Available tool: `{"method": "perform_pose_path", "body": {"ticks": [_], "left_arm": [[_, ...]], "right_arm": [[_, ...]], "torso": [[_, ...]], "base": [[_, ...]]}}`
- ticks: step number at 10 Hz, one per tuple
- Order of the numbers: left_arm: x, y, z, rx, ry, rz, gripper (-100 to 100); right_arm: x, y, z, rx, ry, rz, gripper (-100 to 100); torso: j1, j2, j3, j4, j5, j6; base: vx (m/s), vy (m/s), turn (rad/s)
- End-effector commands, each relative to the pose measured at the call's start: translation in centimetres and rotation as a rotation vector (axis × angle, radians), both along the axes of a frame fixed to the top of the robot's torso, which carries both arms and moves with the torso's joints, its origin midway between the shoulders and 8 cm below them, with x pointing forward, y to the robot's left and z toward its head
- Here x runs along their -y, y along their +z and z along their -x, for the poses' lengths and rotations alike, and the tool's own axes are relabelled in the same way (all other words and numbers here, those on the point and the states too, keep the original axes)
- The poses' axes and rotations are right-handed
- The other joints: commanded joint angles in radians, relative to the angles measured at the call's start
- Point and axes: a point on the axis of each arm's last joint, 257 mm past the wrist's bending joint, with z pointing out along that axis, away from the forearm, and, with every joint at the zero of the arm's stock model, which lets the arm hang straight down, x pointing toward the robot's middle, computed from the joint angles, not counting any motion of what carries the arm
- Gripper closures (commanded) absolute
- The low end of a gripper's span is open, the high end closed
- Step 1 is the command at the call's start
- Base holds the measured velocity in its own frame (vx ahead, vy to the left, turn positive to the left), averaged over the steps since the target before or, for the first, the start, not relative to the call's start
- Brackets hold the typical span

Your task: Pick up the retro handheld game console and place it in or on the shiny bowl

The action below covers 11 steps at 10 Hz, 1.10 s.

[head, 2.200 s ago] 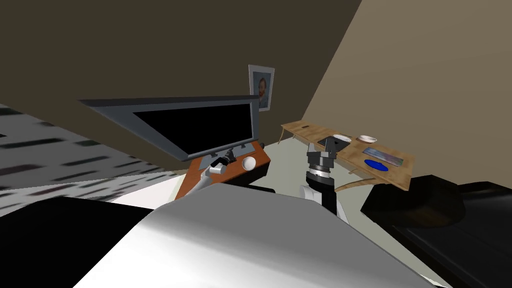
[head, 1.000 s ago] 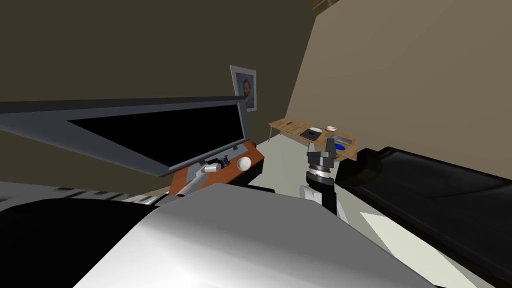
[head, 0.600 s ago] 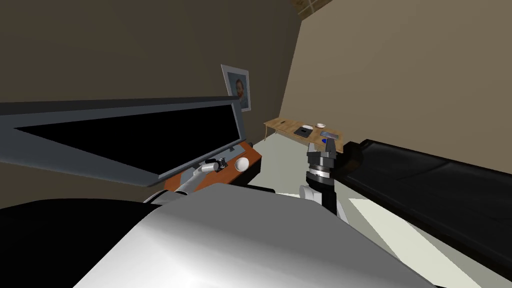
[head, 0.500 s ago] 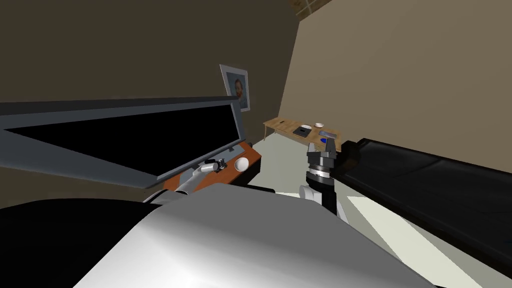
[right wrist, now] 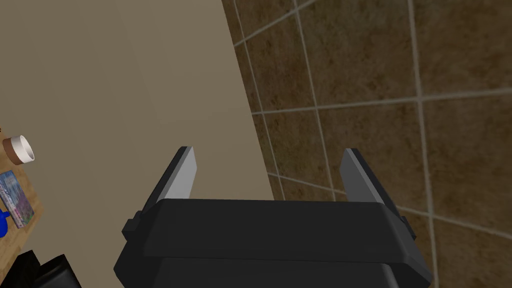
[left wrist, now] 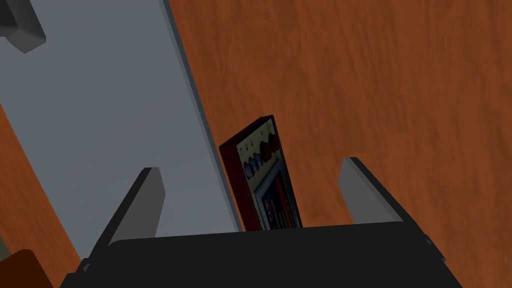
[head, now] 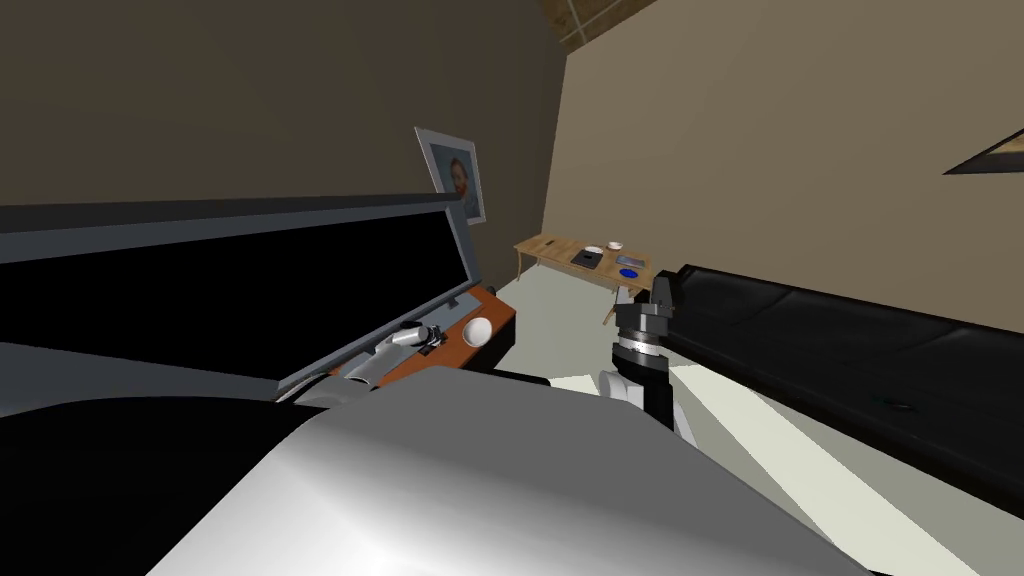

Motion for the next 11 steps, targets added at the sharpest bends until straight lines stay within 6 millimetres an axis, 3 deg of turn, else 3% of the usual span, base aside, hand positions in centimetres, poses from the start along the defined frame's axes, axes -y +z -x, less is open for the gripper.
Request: {"method": "perform_pose_path", "body": {"ticks": [1, 4, 5, 11], "left_arm": [[-0.6, -0.7, 1.3, -0.039, 0.038, 0.022, -100], [-1.9, -1.6, 3.7, -0.1, 0.107, 0.051, -100], [-1.9, -1.6, 3.7, -0.1, 0.107, 0.051, -100], [-4.3, -2.6, 9.5, -0.237, 0.29, 0.137, -100]], "right_arm": [[0.0, 0.0, 0.0, 0.0, 0.0, 0.0, 0], [0.0, 0.0, 0.0, 0.0, 0.0, 0.0, 0], [0.0, 0.0, 0.0, 0.0, 0.0, 0.0, 0], [0.0, 0.0, 0.0, 0.0, 0.0, 0.0, 0]], "torso": [[0.0, 0.0, 0.0, 0.0, 0.0, 0.0], [0.0, 0.001, 0.0, 0.0, 0.0, 0.0], [0.0, 0.002, 0.001, 0.0, 0.0, -0.001], [0.0, 0.001, 0.0, 0.0, 0.0, -0.001]], "base": [[-0.025, 0.037, -0.141], [-0.017, 0.026, -0.108], [-0.008, 0.009, -0.028], [-0.007, 0.033, -0.171]]}}
